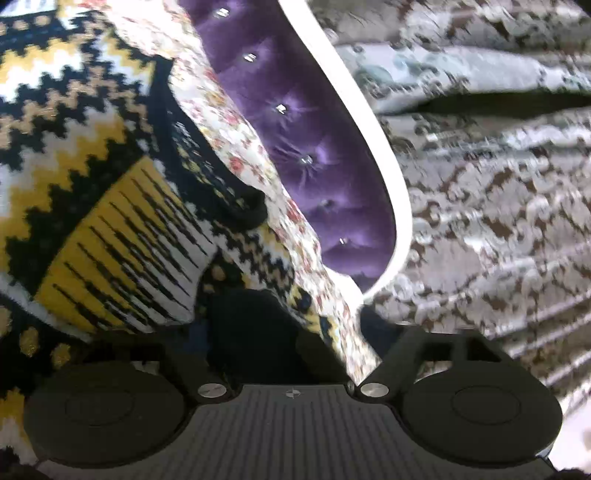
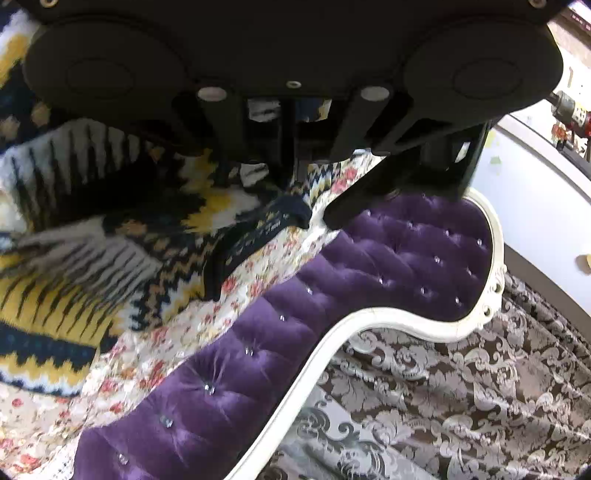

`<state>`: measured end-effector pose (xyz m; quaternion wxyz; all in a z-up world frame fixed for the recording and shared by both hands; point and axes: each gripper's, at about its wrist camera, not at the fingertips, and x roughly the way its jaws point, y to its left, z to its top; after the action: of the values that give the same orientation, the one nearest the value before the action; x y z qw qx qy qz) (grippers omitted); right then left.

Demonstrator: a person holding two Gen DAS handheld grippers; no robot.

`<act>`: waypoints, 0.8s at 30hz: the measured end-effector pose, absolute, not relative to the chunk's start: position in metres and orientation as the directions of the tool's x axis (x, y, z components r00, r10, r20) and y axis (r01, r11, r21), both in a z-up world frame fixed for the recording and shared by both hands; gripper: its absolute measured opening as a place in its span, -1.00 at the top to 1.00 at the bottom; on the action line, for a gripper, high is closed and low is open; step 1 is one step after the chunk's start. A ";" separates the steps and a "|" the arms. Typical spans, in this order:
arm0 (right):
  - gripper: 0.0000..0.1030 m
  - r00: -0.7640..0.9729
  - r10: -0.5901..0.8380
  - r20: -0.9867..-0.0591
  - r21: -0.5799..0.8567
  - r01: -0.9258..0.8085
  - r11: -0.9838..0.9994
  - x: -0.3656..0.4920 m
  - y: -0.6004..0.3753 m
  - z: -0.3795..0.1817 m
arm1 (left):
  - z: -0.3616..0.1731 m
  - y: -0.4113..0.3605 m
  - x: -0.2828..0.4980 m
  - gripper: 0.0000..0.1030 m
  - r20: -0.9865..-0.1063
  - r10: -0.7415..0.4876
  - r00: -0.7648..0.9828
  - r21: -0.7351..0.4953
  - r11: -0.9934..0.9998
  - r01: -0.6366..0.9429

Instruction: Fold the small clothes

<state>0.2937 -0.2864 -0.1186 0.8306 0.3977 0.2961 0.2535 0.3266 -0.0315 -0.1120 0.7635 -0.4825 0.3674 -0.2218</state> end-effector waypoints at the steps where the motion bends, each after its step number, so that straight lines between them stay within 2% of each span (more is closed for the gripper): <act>1: 0.65 0.694 0.657 -0.295 0.808 -0.186 0.559 0.293 -0.284 -0.119 | -0.113 -0.030 0.326 -0.06 -0.335 -0.690 0.641 -0.905 0.425 -0.016; 2: 0.63 0.689 0.659 -0.303 0.801 -0.191 0.568 0.293 -0.281 -0.118 | -0.113 -0.029 0.327 0.02 -0.326 -0.691 0.646 -0.908 0.418 -0.012; 3: 0.63 0.685 0.659 -0.312 0.790 -0.198 0.580 0.292 -0.278 -0.117 | -0.113 -0.028 0.327 0.27 -0.324 -0.689 0.648 -0.907 0.420 -0.007; 4: 0.63 0.684 0.655 -0.320 0.776 -0.207 0.596 0.291 -0.275 -0.116 | -0.112 -0.028 0.328 0.64 -0.336 -0.685 0.646 -0.901 0.434 -0.007; 5: 0.61 0.684 0.651 -0.328 0.761 -0.216 0.611 0.289 -0.272 -0.114 | -0.111 -0.028 0.329 0.84 -0.359 -0.680 0.639 -0.887 0.462 -0.007; 6: 0.56 0.683 0.647 -0.338 0.743 -0.228 0.629 0.288 -0.269 -0.112 | -0.108 -0.029 0.331 0.93 -0.395 -0.670 0.628 -0.862 0.506 -0.002; 9: 0.21 0.673 0.644 -0.363 0.710 -0.248 0.659 0.286 -0.263 -0.108 | -0.098 -0.028 0.333 0.93 -0.428 -0.652 0.626 -0.808 0.586 0.057; 10: -0.04 0.667 0.648 -0.368 0.706 -0.253 0.661 0.285 -0.261 -0.107 | -0.094 -0.025 0.332 0.93 -0.432 -0.647 0.628 -0.798 0.599 0.068; 11: -0.20 0.664 0.649 -0.371 0.700 -0.259 0.666 0.284 -0.260 -0.106 | -0.088 -0.023 0.333 0.93 -0.434 -0.643 0.631 -0.787 0.611 0.081; 15: -0.40 0.658 0.632 -0.409 0.619 -0.309 0.722 0.281 -0.248 -0.100 | -0.050 -0.012 0.339 0.94 -0.419 -0.643 0.641 -0.745 0.647 0.163; 17: -0.64 0.652 0.620 -0.437 0.571 -0.331 0.751 0.282 -0.241 -0.100 | -0.026 -0.009 0.341 0.94 -0.403 -0.654 0.640 -0.728 0.653 0.209; 21: -0.65 0.675 0.523 -0.520 0.439 -0.314 0.842 0.290 -0.235 -0.108 | 0.020 -0.014 0.341 0.94 -0.364 -0.678 0.638 -0.694 0.655 0.299; 24: -0.65 0.691 0.454 -0.562 0.392 -0.260 0.882 0.298 -0.248 -0.114 | 0.049 -0.013 0.341 0.94 -0.331 -0.692 0.641 -0.670 0.651 0.357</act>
<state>0.2976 -0.2477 -0.1142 0.9085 0.1423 0.3401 0.1966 0.3412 -0.0130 0.0490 0.8596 -0.2855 0.2940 -0.3051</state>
